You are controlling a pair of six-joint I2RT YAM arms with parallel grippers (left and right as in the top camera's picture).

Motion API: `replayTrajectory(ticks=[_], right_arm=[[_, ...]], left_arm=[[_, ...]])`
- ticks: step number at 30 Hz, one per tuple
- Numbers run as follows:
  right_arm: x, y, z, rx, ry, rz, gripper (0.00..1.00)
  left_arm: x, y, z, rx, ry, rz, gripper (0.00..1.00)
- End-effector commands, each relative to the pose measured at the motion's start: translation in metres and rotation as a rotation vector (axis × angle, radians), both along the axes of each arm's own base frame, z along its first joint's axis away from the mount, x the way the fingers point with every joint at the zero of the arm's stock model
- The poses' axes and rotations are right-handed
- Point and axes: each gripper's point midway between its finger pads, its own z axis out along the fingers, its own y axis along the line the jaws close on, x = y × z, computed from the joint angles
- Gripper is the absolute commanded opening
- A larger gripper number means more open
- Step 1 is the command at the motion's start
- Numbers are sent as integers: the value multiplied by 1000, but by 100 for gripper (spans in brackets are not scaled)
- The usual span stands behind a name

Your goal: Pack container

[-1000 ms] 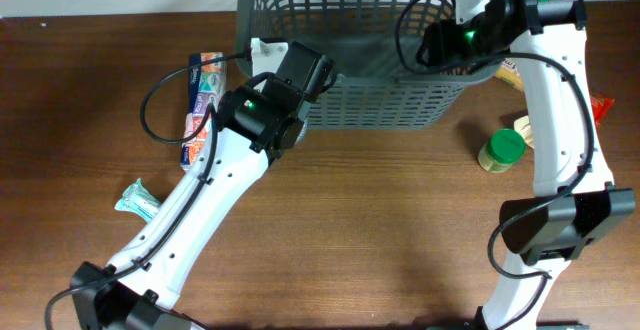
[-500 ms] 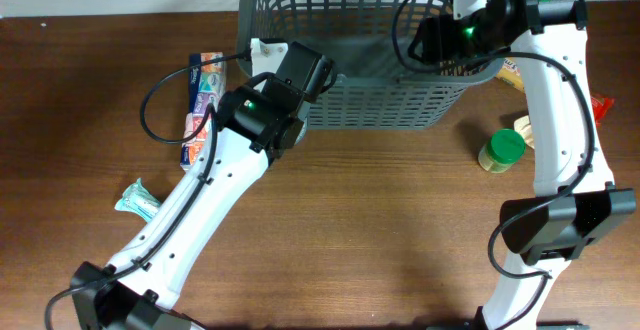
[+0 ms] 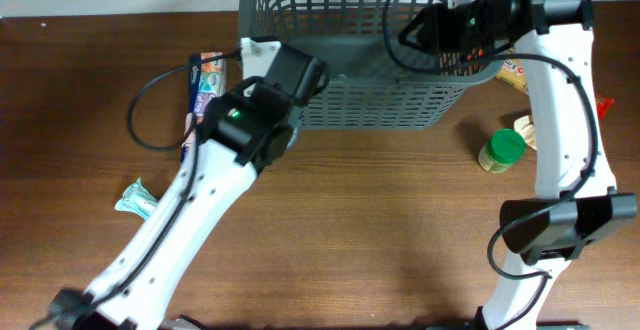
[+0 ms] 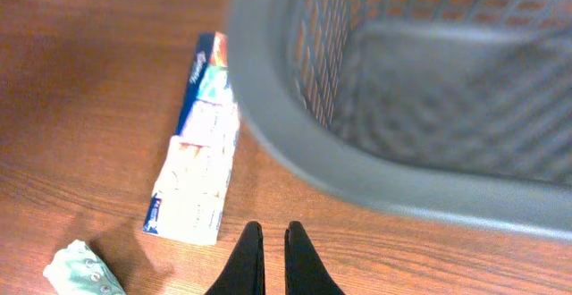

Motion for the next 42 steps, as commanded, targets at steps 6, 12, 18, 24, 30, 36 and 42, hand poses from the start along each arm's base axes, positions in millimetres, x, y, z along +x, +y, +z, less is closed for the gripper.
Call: replayTrajectory(ticks=[6,12,18,24,30,36,42], right_arm=[[-6,-56,103,-120,-266,-283,4],[-19,-166,119,-376,-282,-724,4],[-26,-212,96,-445,-189,-788,4],[-10,-207,71,-418,-169,-586,4],[9,-208,40,-395,-113,-547,4],[26,-201,2,-364,-34,-480,4],[35,-197,-21,-357,-3,-417,4]], left_arm=[[-21,20,45,-38,-97,22,2],[-31,16,35,-41,-36,-9,2],[-30,14,36,-47,-43,-12,2],[-33,0,30,-101,-1,-75,2],[-38,-14,30,-98,11,-143,1],[-42,-28,31,-71,11,-215,2],[-46,-36,31,-71,13,-239,2]])
